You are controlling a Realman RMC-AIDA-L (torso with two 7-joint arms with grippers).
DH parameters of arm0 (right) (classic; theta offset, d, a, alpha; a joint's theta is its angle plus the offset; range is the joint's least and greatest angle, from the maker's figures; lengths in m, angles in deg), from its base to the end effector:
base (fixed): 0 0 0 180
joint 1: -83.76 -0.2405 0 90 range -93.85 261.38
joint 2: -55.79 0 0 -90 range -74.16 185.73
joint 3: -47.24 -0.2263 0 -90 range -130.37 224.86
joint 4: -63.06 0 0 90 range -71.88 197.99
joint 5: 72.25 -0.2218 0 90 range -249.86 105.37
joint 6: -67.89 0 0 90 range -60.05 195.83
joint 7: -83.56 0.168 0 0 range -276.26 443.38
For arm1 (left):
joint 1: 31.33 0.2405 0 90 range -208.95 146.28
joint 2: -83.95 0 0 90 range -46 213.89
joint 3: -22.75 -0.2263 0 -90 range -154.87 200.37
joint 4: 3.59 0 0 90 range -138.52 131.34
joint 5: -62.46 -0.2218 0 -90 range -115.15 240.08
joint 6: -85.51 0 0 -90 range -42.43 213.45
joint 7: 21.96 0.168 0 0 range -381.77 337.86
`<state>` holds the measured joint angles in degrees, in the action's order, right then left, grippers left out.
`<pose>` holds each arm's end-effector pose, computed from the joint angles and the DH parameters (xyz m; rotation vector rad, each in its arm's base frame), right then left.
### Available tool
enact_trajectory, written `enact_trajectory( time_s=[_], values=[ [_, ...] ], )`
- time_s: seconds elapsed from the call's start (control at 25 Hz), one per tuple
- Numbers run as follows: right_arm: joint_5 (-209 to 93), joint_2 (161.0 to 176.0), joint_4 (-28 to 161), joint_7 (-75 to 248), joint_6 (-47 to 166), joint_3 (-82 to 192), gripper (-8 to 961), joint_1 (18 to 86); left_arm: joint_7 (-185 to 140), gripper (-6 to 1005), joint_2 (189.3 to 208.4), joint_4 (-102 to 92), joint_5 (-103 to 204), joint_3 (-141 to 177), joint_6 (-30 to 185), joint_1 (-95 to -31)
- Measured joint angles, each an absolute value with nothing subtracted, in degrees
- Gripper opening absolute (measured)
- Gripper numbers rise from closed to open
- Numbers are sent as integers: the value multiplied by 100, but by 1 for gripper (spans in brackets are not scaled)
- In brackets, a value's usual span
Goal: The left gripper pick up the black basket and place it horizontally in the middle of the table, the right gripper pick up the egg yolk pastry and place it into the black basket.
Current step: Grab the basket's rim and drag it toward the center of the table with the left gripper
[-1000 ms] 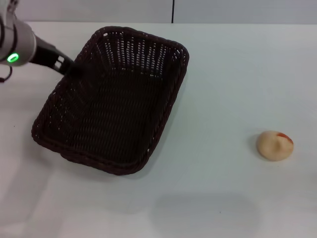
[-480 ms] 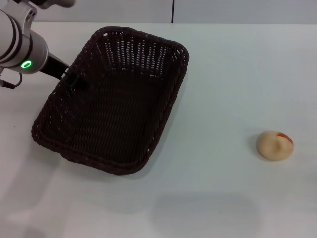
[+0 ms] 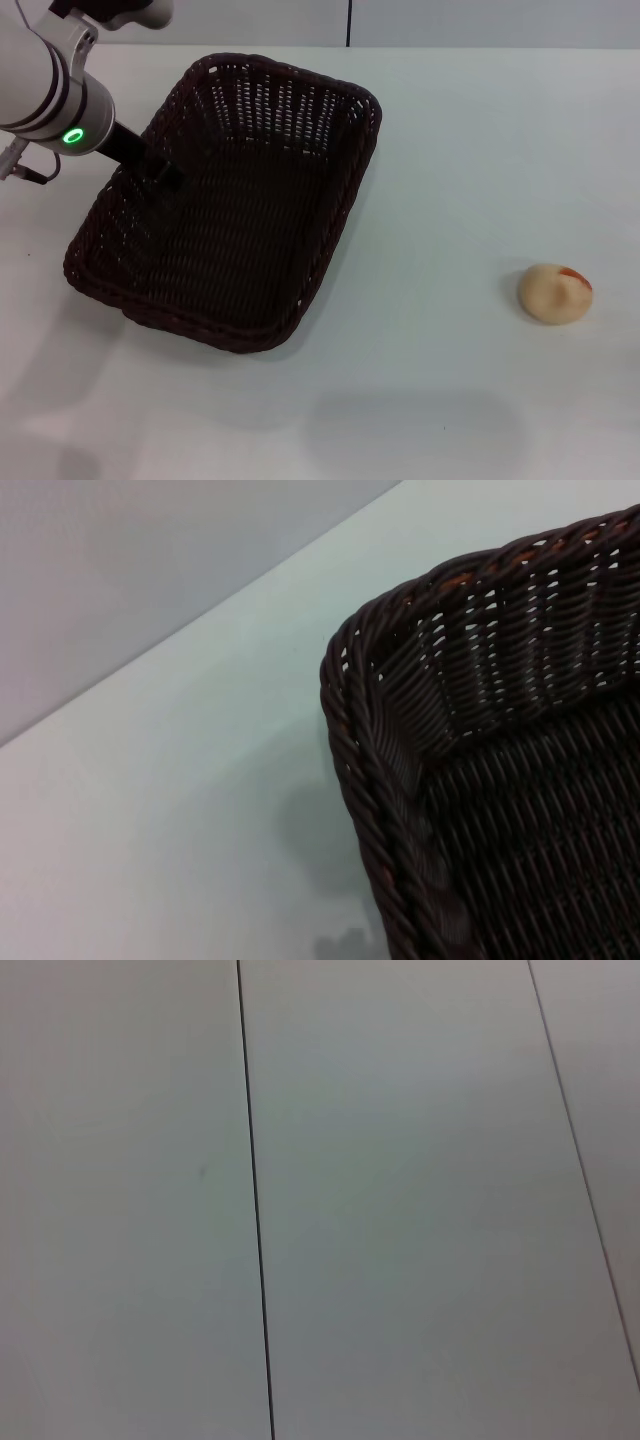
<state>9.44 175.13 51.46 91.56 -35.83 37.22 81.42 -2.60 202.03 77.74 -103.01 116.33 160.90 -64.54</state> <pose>0.3572 0.1761 0.0529 -1.1006 0.4452 0.7644 -0.1699 0.3975 0.0192 -2.2028 -0.8005 0.4863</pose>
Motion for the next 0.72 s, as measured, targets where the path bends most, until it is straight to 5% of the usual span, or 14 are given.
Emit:
enact_trajectory(
  time_s=[0.08,0.56,0.72],
  values=[
    [942,17514,5146,9156,-3589,3722,803,8145,-249,694,20200,7770,-10303,11650,16090,-6470],
    [940,17514,5146,9156,-3599,3722,803,8157,-224,297,20198,7749,-10303,11618,16122,-6500],
    [944,17514,5145,9156,-3600,3722,803,8157,-116,291,20198,7747,-10303,11617,16128,-6500]
  ],
)
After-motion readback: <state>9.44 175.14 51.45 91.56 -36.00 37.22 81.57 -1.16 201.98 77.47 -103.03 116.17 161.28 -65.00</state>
